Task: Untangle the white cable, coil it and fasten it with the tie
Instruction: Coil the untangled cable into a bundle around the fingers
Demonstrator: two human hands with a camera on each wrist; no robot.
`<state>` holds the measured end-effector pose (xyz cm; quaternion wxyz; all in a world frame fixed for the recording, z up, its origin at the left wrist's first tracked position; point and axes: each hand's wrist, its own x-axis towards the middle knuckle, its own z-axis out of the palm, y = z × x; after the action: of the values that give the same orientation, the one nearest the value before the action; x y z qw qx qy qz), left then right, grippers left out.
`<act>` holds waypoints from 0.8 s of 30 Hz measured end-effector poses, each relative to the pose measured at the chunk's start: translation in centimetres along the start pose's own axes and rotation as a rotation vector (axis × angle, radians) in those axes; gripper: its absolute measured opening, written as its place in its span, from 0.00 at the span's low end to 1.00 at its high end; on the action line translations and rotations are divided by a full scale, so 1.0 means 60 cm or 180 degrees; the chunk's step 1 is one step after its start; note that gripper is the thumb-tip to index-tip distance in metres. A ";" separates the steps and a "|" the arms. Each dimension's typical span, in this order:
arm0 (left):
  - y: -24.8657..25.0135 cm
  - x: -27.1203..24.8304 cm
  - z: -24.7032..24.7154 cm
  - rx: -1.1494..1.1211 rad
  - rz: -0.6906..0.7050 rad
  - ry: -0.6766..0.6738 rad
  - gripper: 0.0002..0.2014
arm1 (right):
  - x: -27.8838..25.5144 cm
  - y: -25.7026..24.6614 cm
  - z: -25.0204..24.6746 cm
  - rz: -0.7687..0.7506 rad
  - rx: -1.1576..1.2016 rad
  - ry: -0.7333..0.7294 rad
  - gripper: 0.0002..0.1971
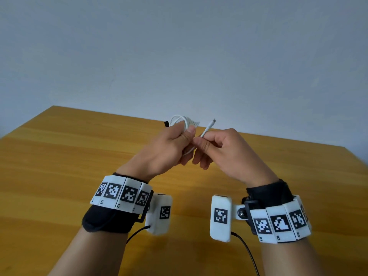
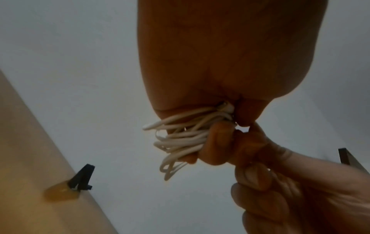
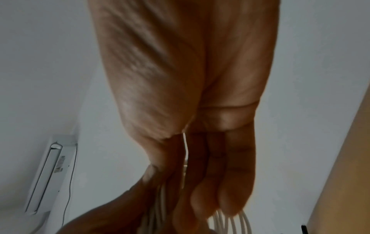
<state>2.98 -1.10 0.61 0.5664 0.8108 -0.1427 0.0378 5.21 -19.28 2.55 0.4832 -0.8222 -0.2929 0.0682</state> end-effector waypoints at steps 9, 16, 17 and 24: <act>0.008 0.000 0.001 -0.0955 -0.0059 -0.0301 0.15 | -0.010 -0.021 -0.001 -0.0176 -0.0474 0.0341 0.15; 0.005 -0.001 -0.003 -0.0738 0.0087 -0.0472 0.22 | -0.015 -0.018 -0.020 0.0118 -0.1399 0.1279 0.31; 0.004 -0.002 -0.003 -0.0686 0.0059 -0.0484 0.24 | -0.015 -0.016 -0.019 0.0053 -0.1371 0.1362 0.29; -0.002 -0.002 -0.008 -0.0816 -0.0020 -0.0615 0.25 | -0.008 -0.011 -0.005 -0.0319 -0.0780 0.0109 0.22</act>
<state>2.96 -0.60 0.68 0.6490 0.7322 -0.1977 -0.0606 4.68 -19.51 3.15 0.3868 -0.8605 -0.3315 -0.0064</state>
